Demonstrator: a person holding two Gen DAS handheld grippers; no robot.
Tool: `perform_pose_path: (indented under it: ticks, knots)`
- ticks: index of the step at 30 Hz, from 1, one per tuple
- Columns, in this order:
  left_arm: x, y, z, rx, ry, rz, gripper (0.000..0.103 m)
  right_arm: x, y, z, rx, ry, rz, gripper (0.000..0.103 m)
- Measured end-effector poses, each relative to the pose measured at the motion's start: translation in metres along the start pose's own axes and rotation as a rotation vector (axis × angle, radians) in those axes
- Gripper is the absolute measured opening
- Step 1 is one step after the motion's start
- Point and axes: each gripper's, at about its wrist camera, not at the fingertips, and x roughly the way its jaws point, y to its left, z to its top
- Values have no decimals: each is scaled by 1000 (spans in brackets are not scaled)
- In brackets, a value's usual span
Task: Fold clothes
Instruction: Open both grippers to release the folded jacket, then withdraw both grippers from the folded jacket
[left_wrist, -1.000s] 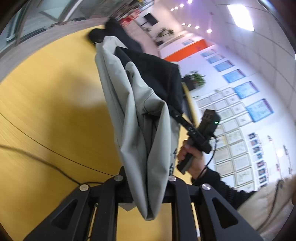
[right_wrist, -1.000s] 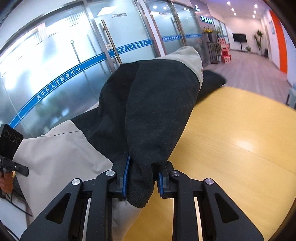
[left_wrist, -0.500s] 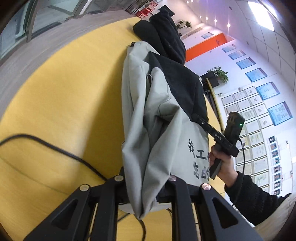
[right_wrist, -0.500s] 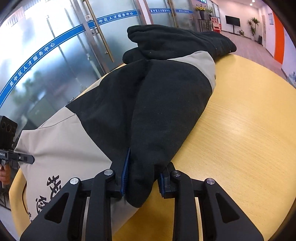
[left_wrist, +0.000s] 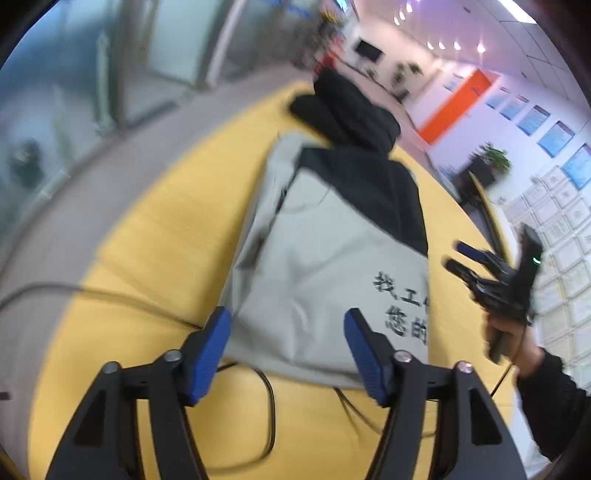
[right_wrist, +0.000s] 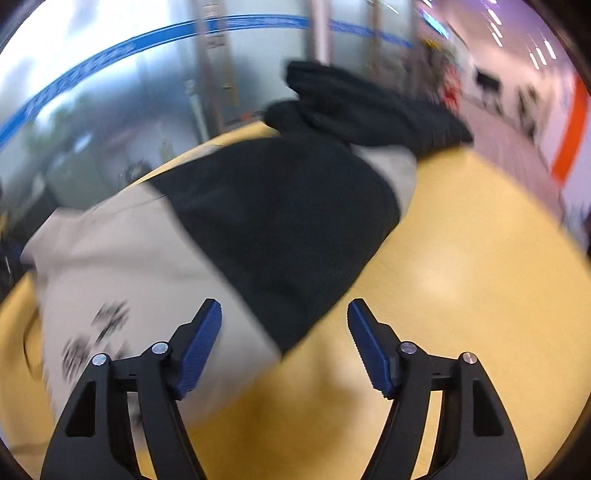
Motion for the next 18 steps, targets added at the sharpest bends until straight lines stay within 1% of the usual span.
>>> perform_pose_path:
  ticks: [2, 3, 4, 5, 6, 8, 9, 11, 12, 13, 14, 16, 18]
  knots:
    - [-49, -16, -12, -2, -53, 116, 73, -40, 12, -5, -77, -9, -8, 78]
    - [-72, -26, -20, 7, -78, 169, 76, -52, 17, -3, -89, -9, 0, 82]
    - [-89, -43, -28, 25, -104, 197, 86, -64, 22, -2, -101, -10, 8, 83]
    - [-105, -61, -36, 43, -130, 223, 91, -77, 27, -1, -113, -10, 17, 87]
    - [-111, -75, -43, 61, -148, 237, 97, -89, 32, 0, -124, -11, 25, 90]
    - [-121, -102, -56, 96, -182, 263, 99, -114, 42, 3, -148, -11, 42, 91]
    - [-116, -113, -63, 115, -185, 279, 99, -127, 47, 4, -160, -12, 50, 93]
    - [-96, -124, -66, 106, -164, 316, 99, -148, 56, 6, -181, -11, 64, 97]
    - [-77, -129, -69, 95, -144, 327, 99, -144, 60, 3, -181, 1, 59, 98]
    - [-63, -131, -73, 85, -128, 321, 99, -139, 64, 1, -180, 12, 54, 98]
    - [-51, -132, -77, 80, -126, 311, 99, -135, 68, -2, -180, 23, 48, 98]
    - [-26, -136, -84, 78, -140, 319, 99, -127, 74, -7, -181, 37, 44, 98]
    - [-10, -141, -92, 81, -148, 363, 99, -119, 80, -12, -183, 46, 44, 98]
